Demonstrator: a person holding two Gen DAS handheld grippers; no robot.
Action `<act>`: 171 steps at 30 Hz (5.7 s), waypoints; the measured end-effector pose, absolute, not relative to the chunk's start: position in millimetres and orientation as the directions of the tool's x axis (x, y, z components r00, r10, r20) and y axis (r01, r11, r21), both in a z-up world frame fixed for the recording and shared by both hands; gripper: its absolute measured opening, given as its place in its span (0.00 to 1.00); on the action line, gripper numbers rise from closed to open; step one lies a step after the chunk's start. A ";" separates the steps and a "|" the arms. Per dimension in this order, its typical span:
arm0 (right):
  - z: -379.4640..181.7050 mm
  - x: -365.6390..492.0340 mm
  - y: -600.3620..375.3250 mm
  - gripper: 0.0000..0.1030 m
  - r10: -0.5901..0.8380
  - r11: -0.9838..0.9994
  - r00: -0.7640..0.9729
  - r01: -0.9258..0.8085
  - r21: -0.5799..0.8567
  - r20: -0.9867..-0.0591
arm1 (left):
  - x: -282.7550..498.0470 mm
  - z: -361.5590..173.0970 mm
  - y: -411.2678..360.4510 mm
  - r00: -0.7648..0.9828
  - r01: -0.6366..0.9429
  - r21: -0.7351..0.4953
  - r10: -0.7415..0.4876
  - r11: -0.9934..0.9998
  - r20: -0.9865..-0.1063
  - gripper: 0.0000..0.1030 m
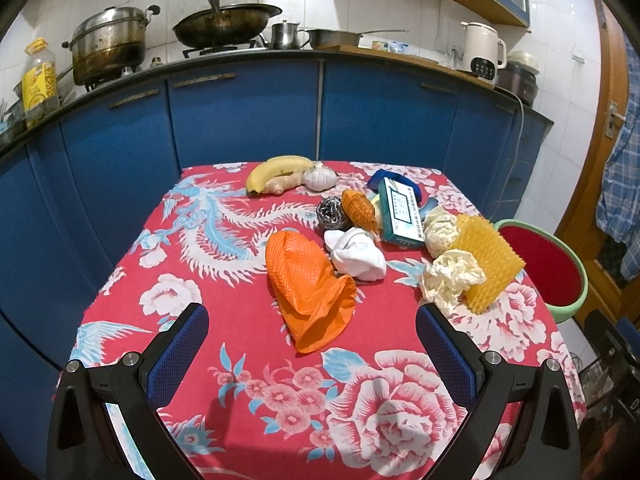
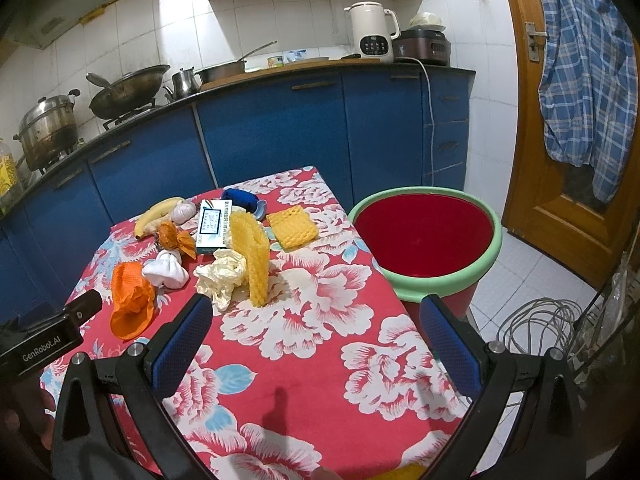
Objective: Collect trash
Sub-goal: 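Grasp the orange mesh glove with the left tool while the right tool grasps the yellow foam net, then carry both items over the red bucket and open both tools to drop them, then grasp the orange wrapper with the left tool while the right tool grasps a yellow foam net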
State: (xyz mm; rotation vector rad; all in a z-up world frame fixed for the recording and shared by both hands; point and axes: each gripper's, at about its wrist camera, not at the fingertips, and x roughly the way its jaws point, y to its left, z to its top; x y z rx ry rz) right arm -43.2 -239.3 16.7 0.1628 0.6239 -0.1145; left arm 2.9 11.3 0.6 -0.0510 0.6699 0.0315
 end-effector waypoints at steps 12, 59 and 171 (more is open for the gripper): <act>6.6 -7.2 -241.1 0.99 -0.027 0.986 0.779 0.123 0.110 -0.626 | 37.6 -14.4 16.6 0.745 -0.072 -0.022 0.039 0.997 -0.666 1.00; -37.6 76.3 -217.5 0.14 0.125 0.990 0.680 -0.033 0.140 -0.723 | 118.0 -63.3 36.3 0.630 -0.042 -0.125 -0.071 0.991 -0.773 0.14; -0.7 49.2 -386.4 0.36 -0.058 0.942 0.751 0.260 0.213 -0.658 | 151.3 15.6 -213.1 0.622 0.428 -0.110 -0.381 0.897 -0.684 0.45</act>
